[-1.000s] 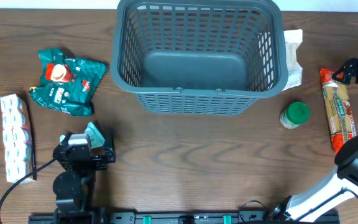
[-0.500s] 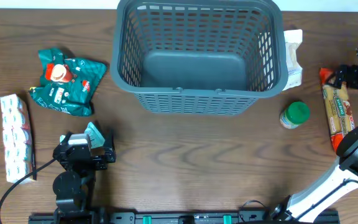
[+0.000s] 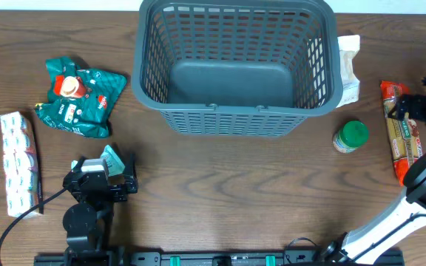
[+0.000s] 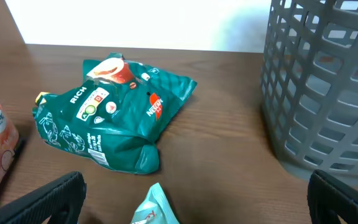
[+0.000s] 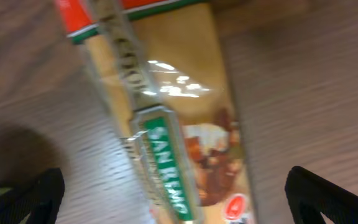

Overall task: Pack container
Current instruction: 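Lower the right gripper and grasp the pasta packet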

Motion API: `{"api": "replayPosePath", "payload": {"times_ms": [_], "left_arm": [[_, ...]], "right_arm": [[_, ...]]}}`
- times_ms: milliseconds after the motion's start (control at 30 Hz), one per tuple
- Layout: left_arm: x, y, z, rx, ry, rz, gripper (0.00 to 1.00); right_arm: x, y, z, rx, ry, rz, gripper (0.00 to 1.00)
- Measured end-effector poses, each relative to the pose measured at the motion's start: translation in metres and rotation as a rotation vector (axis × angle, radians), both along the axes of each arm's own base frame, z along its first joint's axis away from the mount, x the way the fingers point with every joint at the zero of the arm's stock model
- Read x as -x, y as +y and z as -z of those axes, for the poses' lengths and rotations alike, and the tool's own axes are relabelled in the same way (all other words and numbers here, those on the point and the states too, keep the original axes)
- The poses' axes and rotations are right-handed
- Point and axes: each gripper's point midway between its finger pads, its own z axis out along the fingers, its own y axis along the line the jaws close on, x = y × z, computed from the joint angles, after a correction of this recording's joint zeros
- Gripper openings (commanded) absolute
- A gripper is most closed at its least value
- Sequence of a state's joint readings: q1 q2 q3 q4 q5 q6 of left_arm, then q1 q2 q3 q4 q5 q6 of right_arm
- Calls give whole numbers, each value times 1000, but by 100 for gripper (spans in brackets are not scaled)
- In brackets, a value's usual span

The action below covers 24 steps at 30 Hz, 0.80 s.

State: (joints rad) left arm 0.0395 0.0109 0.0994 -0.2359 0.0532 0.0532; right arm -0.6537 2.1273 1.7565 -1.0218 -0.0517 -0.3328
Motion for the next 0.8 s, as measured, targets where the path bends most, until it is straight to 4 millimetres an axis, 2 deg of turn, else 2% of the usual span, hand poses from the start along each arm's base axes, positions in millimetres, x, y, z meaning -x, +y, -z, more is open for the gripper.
{"api": "replayPosePath", "payload": {"times_ms": [233,367,633,800], "left_arm": [[0,0,0,0,0,0,99],[0,0,0,0,0,0,99],[0,0,0,0,0,0,99],[0,0,0,0,0,0,99]], "right_arm": [[3,-16,-1,23,-24,14,99],[2,-12,7,9,-32,-4,99],[16,2,37,-33,4,-18,99],[16,3,45,-33,-3,-19,99]]}}
